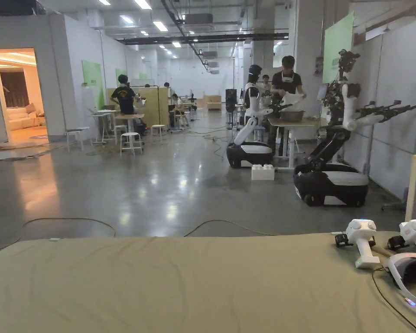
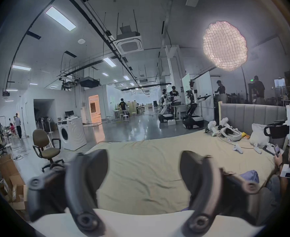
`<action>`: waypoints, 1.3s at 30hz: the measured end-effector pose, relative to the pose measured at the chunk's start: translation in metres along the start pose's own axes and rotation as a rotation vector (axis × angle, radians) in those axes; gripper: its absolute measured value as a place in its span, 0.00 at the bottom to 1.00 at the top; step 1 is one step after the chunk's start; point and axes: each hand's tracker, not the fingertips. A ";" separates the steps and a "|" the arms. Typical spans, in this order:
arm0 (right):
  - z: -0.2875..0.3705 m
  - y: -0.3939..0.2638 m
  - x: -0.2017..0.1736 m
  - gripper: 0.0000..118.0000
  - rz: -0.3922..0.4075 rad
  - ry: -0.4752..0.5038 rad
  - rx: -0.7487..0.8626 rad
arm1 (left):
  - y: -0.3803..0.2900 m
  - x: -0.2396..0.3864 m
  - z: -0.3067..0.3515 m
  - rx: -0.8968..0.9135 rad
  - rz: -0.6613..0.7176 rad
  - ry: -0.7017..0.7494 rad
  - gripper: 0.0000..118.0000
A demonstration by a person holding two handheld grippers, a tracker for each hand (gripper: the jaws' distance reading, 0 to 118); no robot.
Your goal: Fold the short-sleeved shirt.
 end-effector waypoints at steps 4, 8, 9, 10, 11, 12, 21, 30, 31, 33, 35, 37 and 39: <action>0.003 0.009 -0.011 0.00 0.019 0.011 0.030 | 0.005 0.008 0.007 0.043 0.021 -0.027 0.00; 0.006 0.013 -0.013 0.00 0.027 0.006 0.053 | 0.017 0.007 0.012 0.042 0.056 -0.068 0.00; 0.005 0.013 -0.012 0.00 0.026 0.007 0.057 | 0.018 0.006 0.012 0.040 0.055 -0.067 0.00; 0.005 0.014 -0.011 0.00 0.023 0.012 0.059 | 0.019 0.004 0.008 0.039 0.058 -0.060 0.00; 0.004 0.015 -0.011 0.00 0.013 0.015 0.053 | 0.021 0.000 0.007 0.031 0.071 -0.067 0.00; 0.003 0.014 -0.010 0.00 0.006 0.014 0.052 | 0.022 -0.004 0.007 0.021 0.098 -0.083 0.00; 0.001 -0.021 0.005 0.00 -0.085 0.052 -0.103 | -0.080 -0.091 -0.066 -0.491 0.643 -0.247 0.96; 0.002 -0.043 0.010 0.00 -0.053 0.066 -0.233 | -0.241 -0.123 -0.125 -0.774 1.050 -0.253 0.97; 0.002 -0.037 -0.007 0.00 -0.050 0.066 -0.236 | -0.251 -0.124 -0.134 -0.789 1.112 -0.226 0.97; 0.004 -0.037 -0.010 0.00 -0.047 0.061 -0.246 | -0.258 -0.125 -0.140 -0.750 1.165 -0.226 0.97; 0.006 -0.038 -0.010 0.00 -0.050 0.054 -0.244 | -0.251 -0.117 -0.139 -0.725 1.150 -0.250 0.95; 0.004 -0.040 -0.009 0.00 -0.087 0.063 -0.255 | -0.251 -0.104 -0.143 -0.728 1.187 -0.355 0.79; 0.002 -0.041 -0.009 0.00 -0.104 0.062 -0.264 | -0.250 -0.089 -0.145 -0.742 1.145 -0.355 0.54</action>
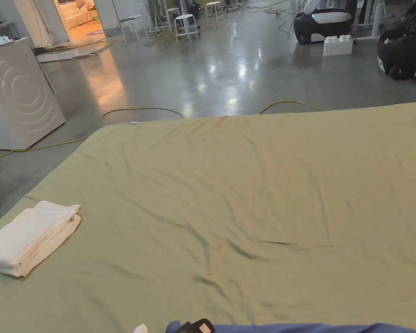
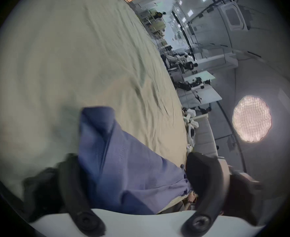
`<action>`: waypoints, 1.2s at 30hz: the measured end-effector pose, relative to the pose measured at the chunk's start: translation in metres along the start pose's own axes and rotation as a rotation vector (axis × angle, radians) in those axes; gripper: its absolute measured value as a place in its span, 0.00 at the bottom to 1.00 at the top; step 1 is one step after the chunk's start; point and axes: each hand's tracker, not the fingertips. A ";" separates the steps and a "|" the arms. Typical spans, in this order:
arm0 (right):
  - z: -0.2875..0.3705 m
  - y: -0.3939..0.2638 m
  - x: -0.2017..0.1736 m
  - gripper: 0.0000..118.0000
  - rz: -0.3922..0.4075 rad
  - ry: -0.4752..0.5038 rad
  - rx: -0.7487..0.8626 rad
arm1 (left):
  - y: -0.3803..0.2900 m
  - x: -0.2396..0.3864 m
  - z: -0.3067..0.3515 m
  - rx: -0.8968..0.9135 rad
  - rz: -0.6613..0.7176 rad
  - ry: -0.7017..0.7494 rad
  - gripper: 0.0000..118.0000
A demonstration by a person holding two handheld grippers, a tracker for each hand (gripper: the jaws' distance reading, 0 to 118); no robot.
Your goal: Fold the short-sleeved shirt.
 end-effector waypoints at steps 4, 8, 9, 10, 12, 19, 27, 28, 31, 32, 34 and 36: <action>0.003 0.000 -0.003 0.00 0.026 -0.011 -0.003 | 0.002 -0.011 -0.018 0.015 0.047 0.078 0.07; 0.003 -0.002 -0.001 0.00 0.020 -0.018 -0.024 | 0.007 -0.006 0.002 0.073 0.020 0.080 0.07; 0.001 -0.003 0.000 0.00 0.014 -0.017 -0.033 | 0.015 -0.007 0.011 0.072 0.044 0.062 0.07; -0.001 -0.004 0.000 0.00 0.008 -0.017 -0.037 | 0.026 -0.006 0.026 0.097 0.078 0.030 0.07; -0.007 -0.003 0.001 0.00 0.000 -0.011 -0.047 | 0.041 0.003 0.048 0.154 0.019 0.062 0.07; -0.013 -0.011 0.001 0.00 -0.037 0.033 -0.074 | 0.082 0.070 0.092 0.247 -0.248 0.209 0.07; -0.006 -0.016 -0.001 0.00 -0.047 0.030 -0.077 | -0.044 0.142 -0.037 -0.059 -0.372 0.082 0.07; 0.002 -0.012 0.000 0.00 -0.056 0.024 -0.072 | -0.057 0.145 -0.059 -0.098 -0.380 0.088 0.07; 0.017 -0.016 0.008 0.00 -0.105 0.007 -0.063 | -0.078 0.143 -0.114 -0.207 -0.354 0.126 0.07; 0.021 -0.018 0.011 0.00 -0.125 -0.005 -0.061 | -0.085 0.144 -0.129 -0.233 -0.383 0.192 0.10; 0.028 -0.023 0.019 0.00 -0.160 -0.016 -0.068 | -0.091 0.145 -0.137 -0.260 -0.433 0.203 0.39; 0.034 -0.028 0.024 0.00 -0.170 -0.035 -0.077 | -0.084 0.155 -0.120 -0.249 -0.417 0.108 0.79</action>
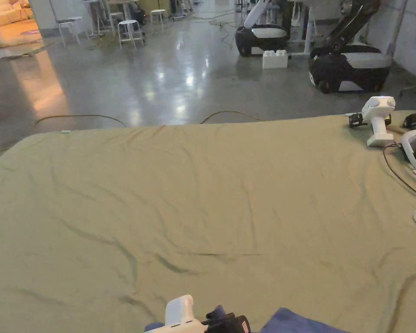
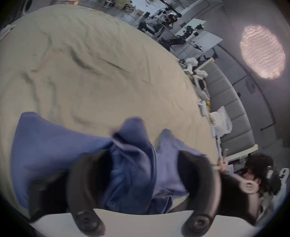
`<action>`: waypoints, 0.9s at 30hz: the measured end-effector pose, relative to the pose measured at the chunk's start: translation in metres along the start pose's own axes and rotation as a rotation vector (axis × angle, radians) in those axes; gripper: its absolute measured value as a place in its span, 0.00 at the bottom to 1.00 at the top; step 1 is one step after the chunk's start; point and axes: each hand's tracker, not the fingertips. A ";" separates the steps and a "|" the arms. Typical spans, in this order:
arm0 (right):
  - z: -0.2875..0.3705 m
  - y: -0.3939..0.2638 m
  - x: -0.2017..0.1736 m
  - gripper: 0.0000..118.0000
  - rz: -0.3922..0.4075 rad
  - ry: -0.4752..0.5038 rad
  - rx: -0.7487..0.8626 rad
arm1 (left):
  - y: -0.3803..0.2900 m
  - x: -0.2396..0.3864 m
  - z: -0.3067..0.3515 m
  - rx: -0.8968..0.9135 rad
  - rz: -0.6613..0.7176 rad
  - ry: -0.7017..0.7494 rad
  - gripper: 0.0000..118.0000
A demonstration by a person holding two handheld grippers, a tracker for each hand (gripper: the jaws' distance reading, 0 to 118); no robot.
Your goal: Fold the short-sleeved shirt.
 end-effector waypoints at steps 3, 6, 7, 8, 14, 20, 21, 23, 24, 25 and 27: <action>-0.001 -0.005 0.010 0.00 -0.026 -0.006 -0.024 | 0.012 -0.004 0.053 0.145 -0.006 -0.100 0.80; -0.007 -0.008 0.011 0.00 -0.029 0.006 -0.044 | 0.026 -0.020 0.074 0.197 0.124 0.021 0.77; -0.008 -0.009 0.010 0.00 -0.025 0.013 -0.046 | 0.028 -0.026 0.071 0.187 0.169 0.048 0.74; -0.010 -0.009 0.008 0.00 -0.025 0.021 -0.049 | 0.023 -0.034 0.070 0.177 0.185 0.007 0.59; -0.008 -0.010 -0.007 0.00 -0.015 0.062 -0.045 | -0.010 -0.031 0.005 -0.067 0.183 -0.166 0.10; -0.003 -0.014 -0.008 0.00 0.021 0.051 -0.073 | -0.026 -0.009 -0.042 -0.184 0.019 -0.021 0.08; -0.003 -0.014 -0.007 0.00 0.025 0.055 -0.076 | -0.017 -0.012 -0.028 -0.171 0.064 -0.062 0.15; -0.005 -0.015 -0.004 0.00 0.024 0.068 -0.084 | -0.010 -0.024 0.014 -0.055 0.050 -0.123 0.46; -0.006 -0.014 -0.004 0.00 0.023 0.075 -0.095 | -0.006 -0.030 0.038 0.007 0.026 -0.129 0.54; -0.007 -0.014 -0.005 0.00 0.027 0.075 -0.097 | -0.001 -0.038 0.060 0.051 0.027 -0.143 0.54; -0.010 -0.013 -0.006 0.00 0.038 0.081 -0.098 | 0.012 -0.063 0.103 0.120 0.073 -0.129 0.90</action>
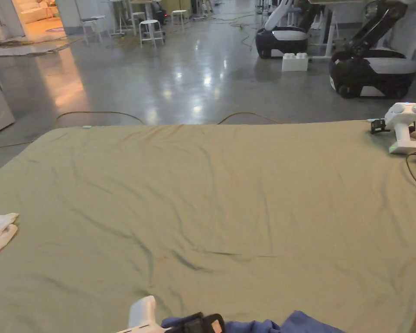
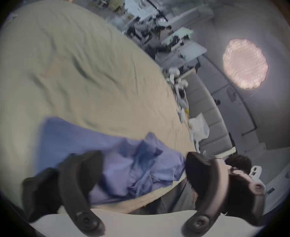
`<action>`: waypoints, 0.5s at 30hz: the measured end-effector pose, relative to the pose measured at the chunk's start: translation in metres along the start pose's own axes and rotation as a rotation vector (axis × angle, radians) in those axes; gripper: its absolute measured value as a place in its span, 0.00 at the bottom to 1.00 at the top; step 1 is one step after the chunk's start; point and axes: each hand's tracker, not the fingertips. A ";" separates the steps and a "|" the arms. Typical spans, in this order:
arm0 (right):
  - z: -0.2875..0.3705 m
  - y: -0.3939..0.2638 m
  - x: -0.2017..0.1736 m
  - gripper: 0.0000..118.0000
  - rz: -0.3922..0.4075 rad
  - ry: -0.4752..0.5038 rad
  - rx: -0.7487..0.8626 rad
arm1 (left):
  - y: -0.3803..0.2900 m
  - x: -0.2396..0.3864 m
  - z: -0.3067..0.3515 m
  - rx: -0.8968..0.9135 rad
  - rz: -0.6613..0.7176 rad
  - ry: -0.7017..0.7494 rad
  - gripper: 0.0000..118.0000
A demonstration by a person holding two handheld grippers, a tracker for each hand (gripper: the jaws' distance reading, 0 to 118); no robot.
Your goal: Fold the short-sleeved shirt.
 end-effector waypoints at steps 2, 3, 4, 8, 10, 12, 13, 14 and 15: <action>0.000 0.000 0.000 0.00 0.002 0.019 0.001 | 0.013 -0.026 0.024 0.081 0.048 0.060 0.94; -0.001 0.000 -0.001 0.00 0.000 0.028 0.003 | 0.018 -0.043 0.030 0.103 0.086 0.092 0.93; -0.001 0.001 -0.002 0.00 -0.004 0.036 0.002 | 0.023 -0.055 0.030 0.098 0.149 0.115 0.93; 0.004 -0.001 -0.007 0.00 -0.006 0.047 0.006 | 0.016 -0.107 0.005 0.060 0.430 0.041 0.92; 0.008 -0.002 -0.007 0.00 -0.001 0.046 0.006 | 0.002 -0.111 -0.014 0.010 0.416 0.012 0.86; 0.014 -0.003 -0.006 0.00 0.011 0.032 -0.001 | -0.012 -0.104 -0.023 0.066 0.361 -0.004 0.41; 0.015 -0.003 -0.005 0.00 0.019 0.016 -0.002 | -0.008 -0.101 -0.028 0.070 0.384 0.023 0.08; 0.017 -0.004 -0.003 0.00 0.020 0.006 -0.001 | -0.006 -0.104 -0.040 0.037 0.426 0.086 0.08; 0.019 -0.005 -0.001 0.00 0.015 0.004 -0.002 | -0.007 -0.107 -0.041 0.047 0.427 0.059 0.08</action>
